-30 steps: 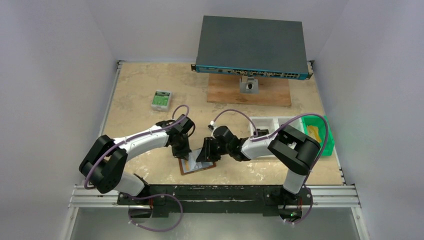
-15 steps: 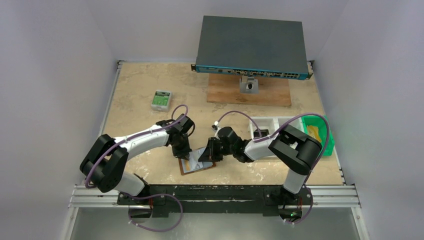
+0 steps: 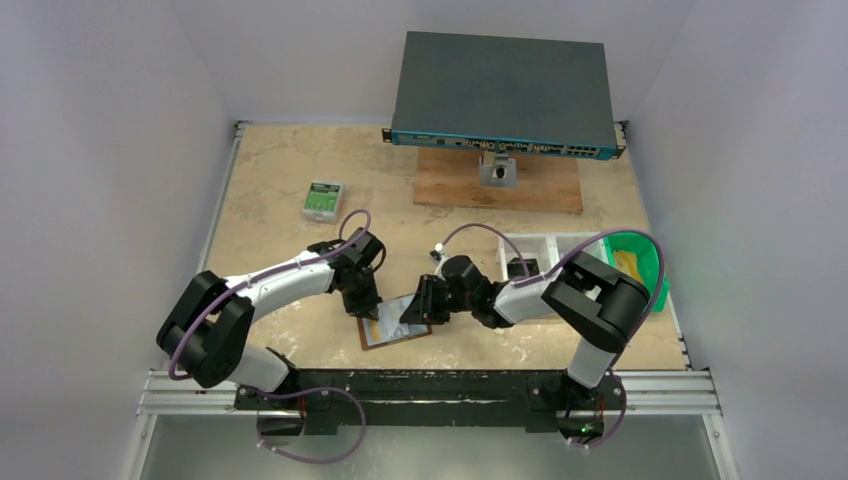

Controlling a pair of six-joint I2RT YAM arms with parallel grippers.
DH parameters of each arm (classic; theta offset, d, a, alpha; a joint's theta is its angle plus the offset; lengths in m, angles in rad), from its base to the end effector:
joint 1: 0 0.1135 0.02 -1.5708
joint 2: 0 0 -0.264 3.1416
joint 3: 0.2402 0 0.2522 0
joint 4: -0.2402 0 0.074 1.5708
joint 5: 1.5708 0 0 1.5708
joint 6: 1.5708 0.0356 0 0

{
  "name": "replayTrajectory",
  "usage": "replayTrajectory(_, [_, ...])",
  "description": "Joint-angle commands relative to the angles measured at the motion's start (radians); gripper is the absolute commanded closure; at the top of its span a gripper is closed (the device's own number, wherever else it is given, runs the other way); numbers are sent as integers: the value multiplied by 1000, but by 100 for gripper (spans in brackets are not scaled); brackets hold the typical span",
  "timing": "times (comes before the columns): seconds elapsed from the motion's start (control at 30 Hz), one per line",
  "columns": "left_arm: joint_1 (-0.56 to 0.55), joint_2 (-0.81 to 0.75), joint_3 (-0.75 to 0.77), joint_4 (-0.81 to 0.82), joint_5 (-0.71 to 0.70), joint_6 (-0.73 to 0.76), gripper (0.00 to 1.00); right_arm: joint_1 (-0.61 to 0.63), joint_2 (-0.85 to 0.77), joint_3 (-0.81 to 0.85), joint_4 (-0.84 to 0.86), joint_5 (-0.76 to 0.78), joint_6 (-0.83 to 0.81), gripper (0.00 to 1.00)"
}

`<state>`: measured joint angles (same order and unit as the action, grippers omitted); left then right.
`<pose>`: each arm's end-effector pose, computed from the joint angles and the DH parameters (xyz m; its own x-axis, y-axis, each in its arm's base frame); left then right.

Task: Take the credit cards out of the card holder
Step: Remove the credit card from the card holder.

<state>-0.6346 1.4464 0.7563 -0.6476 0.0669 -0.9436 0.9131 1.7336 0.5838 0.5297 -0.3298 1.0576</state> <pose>0.1916 -0.1440 0.1592 -0.9489 -0.3046 -0.0829 -0.2799 0.9332 -0.2252 0.1775 0.2487 0.1124 -0.9671 0.0964 -0.2356 -0.1372 0.5822 0.8014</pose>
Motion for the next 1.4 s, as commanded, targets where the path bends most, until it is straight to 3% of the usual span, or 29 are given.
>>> replayTrajectory(0.0, [3,69,-72,1,-72,5,100,-8,11,-15,7,-7,-12,72])
replayTrajectory(0.1, [2,73,-71,9,-72,6,100,-8,39,-7,44,-33,8,73])
replayTrajectory(0.23, [3,70,-68,2,-72,5,100,-9,47,-14,70,-40,27,90])
replayTrajectory(0.43, [3,69,-64,-12,-77,3,100,-24,26,-51,86,-30,40,100])
replayTrajectory(1.37, [14,63,-70,-32,-96,9,100,-73,-76,-126,36,8,24,100])
